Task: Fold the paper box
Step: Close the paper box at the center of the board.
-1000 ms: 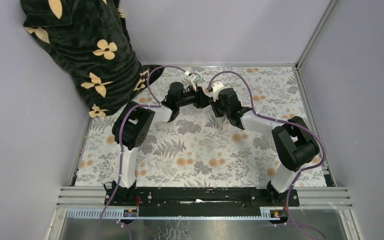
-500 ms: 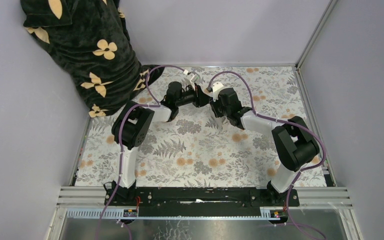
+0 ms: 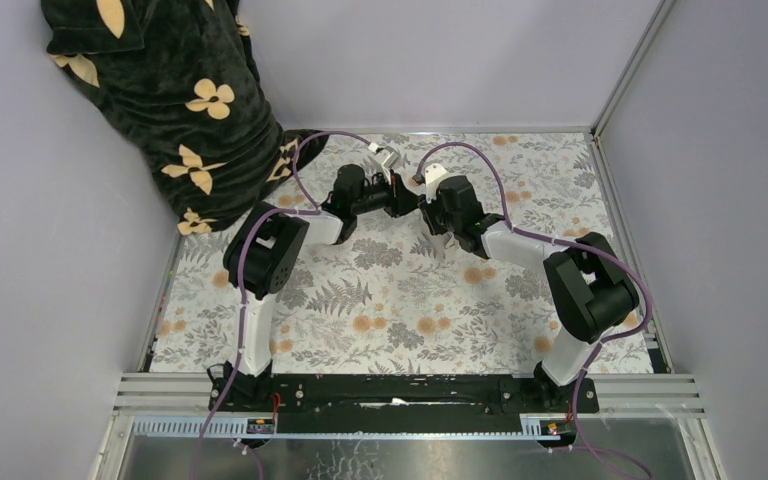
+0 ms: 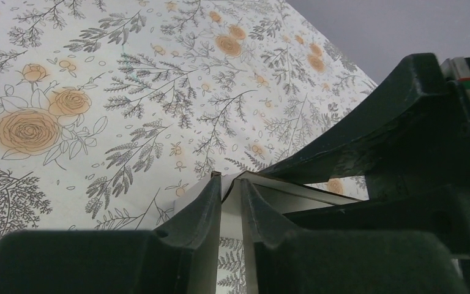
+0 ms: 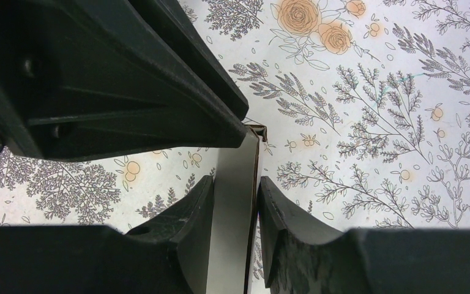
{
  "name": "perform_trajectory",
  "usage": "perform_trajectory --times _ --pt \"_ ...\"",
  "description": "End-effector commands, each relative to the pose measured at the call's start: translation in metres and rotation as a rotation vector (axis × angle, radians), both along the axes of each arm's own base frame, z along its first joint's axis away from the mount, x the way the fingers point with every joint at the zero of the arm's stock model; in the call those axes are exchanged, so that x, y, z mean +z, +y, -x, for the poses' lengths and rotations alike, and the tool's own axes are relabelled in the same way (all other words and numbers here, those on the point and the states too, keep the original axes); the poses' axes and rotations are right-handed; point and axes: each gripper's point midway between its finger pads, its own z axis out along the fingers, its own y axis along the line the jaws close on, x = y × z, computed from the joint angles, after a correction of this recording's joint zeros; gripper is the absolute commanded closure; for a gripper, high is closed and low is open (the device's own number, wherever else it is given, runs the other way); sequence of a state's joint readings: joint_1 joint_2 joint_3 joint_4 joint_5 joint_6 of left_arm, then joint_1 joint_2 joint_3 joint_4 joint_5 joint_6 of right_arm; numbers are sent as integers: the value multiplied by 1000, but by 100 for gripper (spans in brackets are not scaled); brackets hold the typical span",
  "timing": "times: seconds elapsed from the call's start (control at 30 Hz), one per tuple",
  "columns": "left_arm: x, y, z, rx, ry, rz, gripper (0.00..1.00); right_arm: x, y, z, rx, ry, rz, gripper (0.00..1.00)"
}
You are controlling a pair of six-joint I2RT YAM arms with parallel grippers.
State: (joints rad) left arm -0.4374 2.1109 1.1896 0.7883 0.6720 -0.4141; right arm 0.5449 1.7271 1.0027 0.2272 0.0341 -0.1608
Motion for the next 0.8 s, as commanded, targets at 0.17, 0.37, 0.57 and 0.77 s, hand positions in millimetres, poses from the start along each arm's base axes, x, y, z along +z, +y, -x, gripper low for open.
perform_trajectory --times 0.17,0.37,0.57,0.77 --pt "-5 -4 -5 10 -50 -56 77 -6 4 9 48 50 2 83" --pt "-3 -5 -5 10 -60 -60 77 -7 5 9 51 54 2 83" --pt "2 -4 -6 20 -71 -66 73 -7 5 9 52 54 0 83" --pt "3 -1 -7 40 -82 -79 68 -8 6 10 56 60 -2 83"
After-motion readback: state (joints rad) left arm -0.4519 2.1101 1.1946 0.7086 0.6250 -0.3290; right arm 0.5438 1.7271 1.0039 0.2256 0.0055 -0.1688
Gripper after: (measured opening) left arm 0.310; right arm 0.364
